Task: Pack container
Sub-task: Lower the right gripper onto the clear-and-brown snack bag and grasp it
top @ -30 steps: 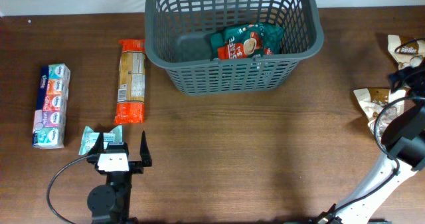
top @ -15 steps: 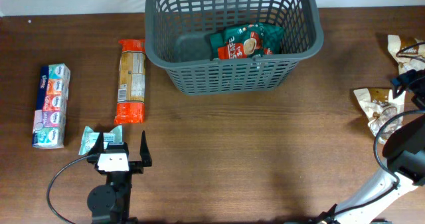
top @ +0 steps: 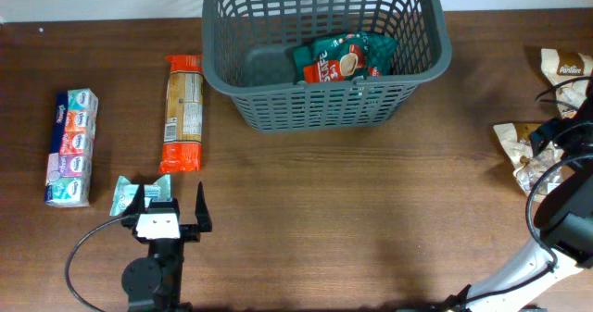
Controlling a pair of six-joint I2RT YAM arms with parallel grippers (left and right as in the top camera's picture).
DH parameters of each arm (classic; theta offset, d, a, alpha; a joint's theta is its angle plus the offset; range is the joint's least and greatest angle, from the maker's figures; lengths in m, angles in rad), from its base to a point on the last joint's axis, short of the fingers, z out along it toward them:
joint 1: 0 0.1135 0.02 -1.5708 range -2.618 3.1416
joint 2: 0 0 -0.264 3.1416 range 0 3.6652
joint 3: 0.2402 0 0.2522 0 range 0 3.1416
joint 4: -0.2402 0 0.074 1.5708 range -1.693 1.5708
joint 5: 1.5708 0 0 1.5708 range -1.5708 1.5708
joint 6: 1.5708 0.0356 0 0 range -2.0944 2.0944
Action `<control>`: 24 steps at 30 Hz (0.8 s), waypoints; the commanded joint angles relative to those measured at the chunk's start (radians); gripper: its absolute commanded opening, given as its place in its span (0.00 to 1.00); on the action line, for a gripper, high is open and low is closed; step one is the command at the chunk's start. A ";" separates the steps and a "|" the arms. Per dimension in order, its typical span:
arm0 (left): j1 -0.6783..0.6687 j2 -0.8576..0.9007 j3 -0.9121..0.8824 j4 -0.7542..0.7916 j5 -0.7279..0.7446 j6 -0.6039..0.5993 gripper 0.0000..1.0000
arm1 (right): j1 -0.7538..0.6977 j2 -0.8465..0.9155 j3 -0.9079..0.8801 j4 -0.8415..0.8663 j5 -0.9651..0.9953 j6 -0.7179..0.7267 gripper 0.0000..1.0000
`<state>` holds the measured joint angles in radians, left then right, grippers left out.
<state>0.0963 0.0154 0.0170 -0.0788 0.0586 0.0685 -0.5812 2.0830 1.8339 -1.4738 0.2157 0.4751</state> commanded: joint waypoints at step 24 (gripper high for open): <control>-0.005 -0.009 -0.009 0.002 -0.007 0.016 0.99 | -0.010 -0.028 -0.045 0.190 -0.108 -0.891 0.99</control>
<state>0.0963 0.0154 0.0170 -0.0788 0.0586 0.0685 -0.5823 2.0823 1.7962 -1.2949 0.0883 -0.3038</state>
